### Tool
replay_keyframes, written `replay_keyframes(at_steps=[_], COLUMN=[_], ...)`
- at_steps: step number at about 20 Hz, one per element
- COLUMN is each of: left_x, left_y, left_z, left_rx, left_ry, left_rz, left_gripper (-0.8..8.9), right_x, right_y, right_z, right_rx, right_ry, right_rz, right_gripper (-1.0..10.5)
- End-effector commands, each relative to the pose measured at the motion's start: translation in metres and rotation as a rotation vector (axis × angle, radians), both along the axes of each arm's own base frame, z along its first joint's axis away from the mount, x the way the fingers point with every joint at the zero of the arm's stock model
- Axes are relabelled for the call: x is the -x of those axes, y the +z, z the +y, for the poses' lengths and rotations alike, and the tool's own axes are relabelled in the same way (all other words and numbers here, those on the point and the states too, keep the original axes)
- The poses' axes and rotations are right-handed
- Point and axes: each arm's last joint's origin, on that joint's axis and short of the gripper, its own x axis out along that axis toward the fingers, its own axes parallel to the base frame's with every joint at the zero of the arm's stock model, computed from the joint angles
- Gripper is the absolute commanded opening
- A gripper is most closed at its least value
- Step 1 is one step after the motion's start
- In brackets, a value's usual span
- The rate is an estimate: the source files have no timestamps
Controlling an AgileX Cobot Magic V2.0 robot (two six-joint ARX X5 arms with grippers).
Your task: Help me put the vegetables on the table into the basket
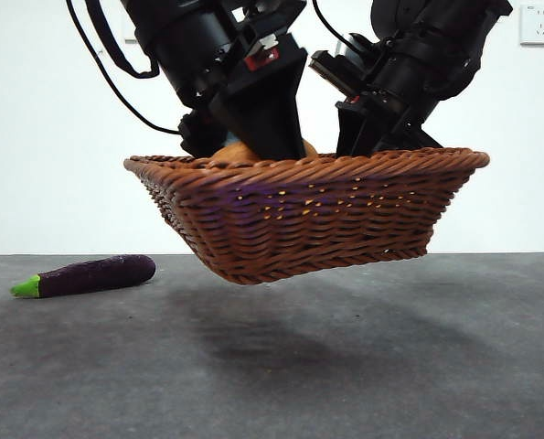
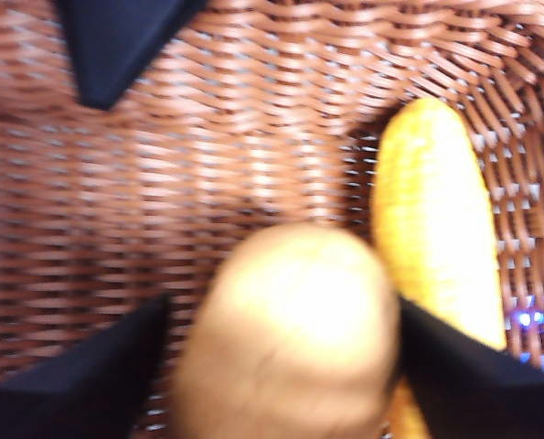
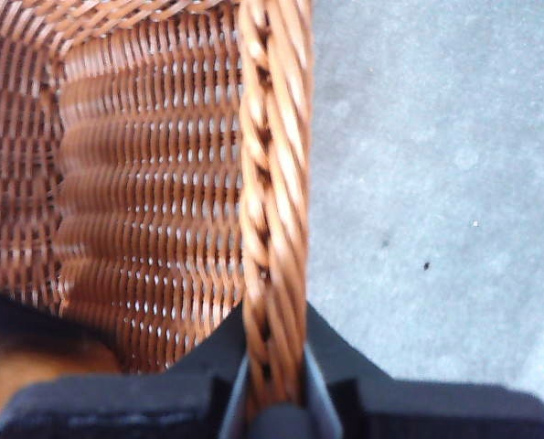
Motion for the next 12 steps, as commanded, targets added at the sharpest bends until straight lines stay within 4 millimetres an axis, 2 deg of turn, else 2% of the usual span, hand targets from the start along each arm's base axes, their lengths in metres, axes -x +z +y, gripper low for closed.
replay_keyframes(at_steps=[1, 5, 8, 10, 12], left_x=[0.004, 0.015, 0.019, 0.009, -0.013], left_y=[0.010, 0.047, 0.082, 0.092, 0.090], left_z=[0.003, 0.028, 0.067, 0.101, 0.137], left_rx=[0.028, 0.095, 0.092, 0.070, 0.024], left_ry=[0.004, 0.048, 0.217, 0.347, 0.449], left_rz=[-0.018, -0.115, -0.288, -0.354, -0.378], left_gripper=[5.32, 5.32, 5.31, 5.31, 5.31], right_x=[-0.001, -0.001, -0.004, -0.005, 0.000], right_y=[-0.003, -0.003, 0.000, 0.008, 0.025], right_z=[0.001, 0.001, -0.008, -0.021, -0.036], right_rx=[-0.016, -0.016, -0.021, -0.042, -0.060], right_ry=[-0.001, -0.001, -0.027, -0.051, -0.073], right_rz=[0.015, 0.013, 0.006, -0.004, -0.051], right_gripper=[-0.1, -0.1, -0.1, -0.1, -0.1])
